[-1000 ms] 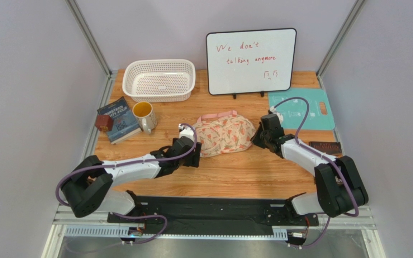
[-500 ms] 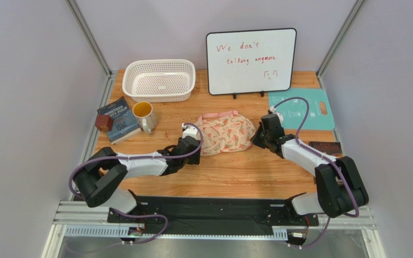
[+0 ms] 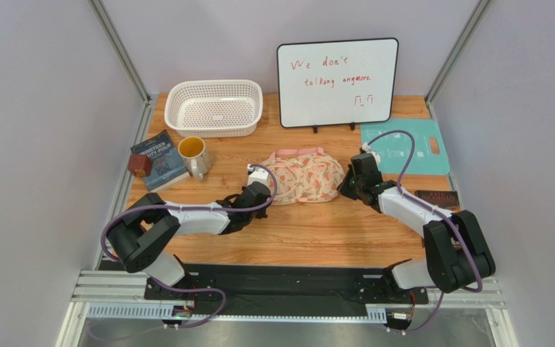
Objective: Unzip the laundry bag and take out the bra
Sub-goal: Adjust the laundry bag at the center of the board.
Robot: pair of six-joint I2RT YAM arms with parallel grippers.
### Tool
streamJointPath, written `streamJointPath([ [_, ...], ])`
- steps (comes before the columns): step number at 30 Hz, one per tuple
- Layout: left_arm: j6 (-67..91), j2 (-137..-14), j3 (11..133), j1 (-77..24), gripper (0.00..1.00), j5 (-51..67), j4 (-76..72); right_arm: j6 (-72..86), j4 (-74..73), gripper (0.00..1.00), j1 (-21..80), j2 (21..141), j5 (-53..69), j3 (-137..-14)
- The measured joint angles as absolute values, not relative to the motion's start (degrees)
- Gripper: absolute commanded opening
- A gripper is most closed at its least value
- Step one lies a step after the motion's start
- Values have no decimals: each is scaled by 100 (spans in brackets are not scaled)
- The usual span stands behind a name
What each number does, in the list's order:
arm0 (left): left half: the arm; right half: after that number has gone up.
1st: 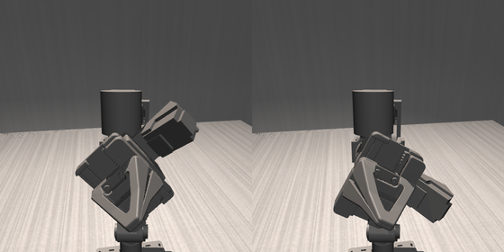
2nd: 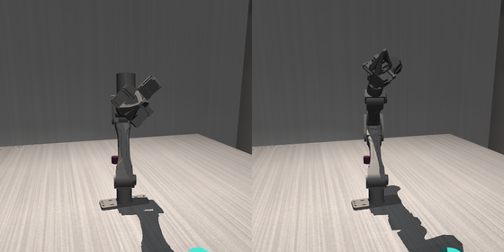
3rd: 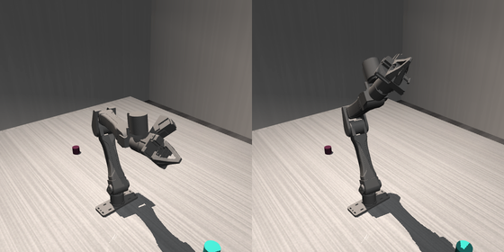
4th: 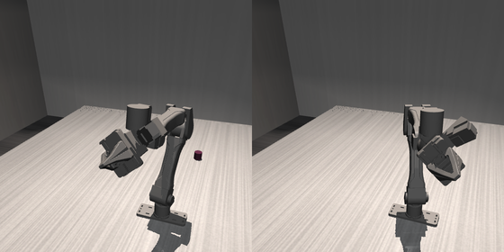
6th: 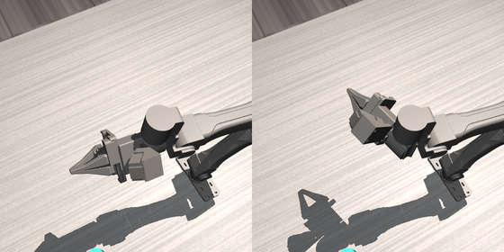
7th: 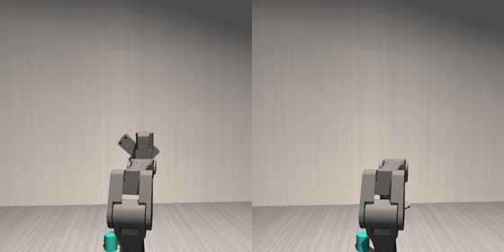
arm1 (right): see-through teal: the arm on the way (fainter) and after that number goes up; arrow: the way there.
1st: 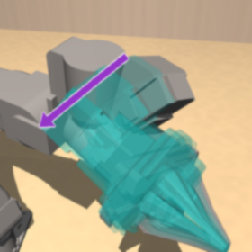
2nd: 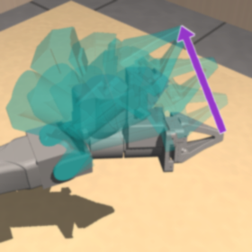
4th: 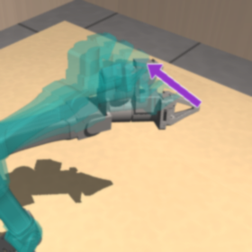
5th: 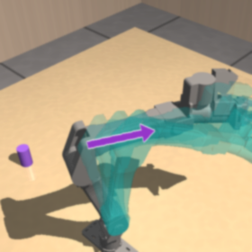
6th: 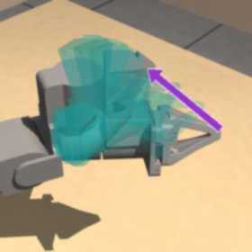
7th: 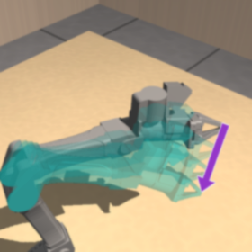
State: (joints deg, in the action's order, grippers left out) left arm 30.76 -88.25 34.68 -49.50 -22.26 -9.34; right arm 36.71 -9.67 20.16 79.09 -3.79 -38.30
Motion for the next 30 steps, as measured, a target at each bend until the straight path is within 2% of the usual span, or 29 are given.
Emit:
streamJointPath([
  [1, 3072, -8825, 3468, -4950, 13, -2255, -923, 3660, -969, 0, 2016, 7909, -379, -3830],
  [2, 3065, -8825, 3468, -4950, 1, -2290, -915, 3656, -978, 0, 2016, 7909, -379, -3830],
  [3, 3059, -8825, 3468, -4950, 0, -2327, -904, 3647, -987, 0, 2016, 7909, -379, -3830],
  [23, 2620, -8326, 3065, -4947, 0, -2626, -1052, 3420, -1116, 0, 1907, 7754, -331, -3830],
  [24, 2563, -8281, 3026, -4943, 1, -2482, -1138, 3415, -1131, 0, 1905, 7747, -322, -3830],
  [28, 2427, -8204, 2799, -4950, 40, -2018, -1522, 3398, -1186, 0, 1903, 7745, -292, -3830],
  [30, 2399, -8202, 2707, -4950, 46, -1907, -1590, 3393, -1214, 0, 1903, 7743, -283, -3830],
])
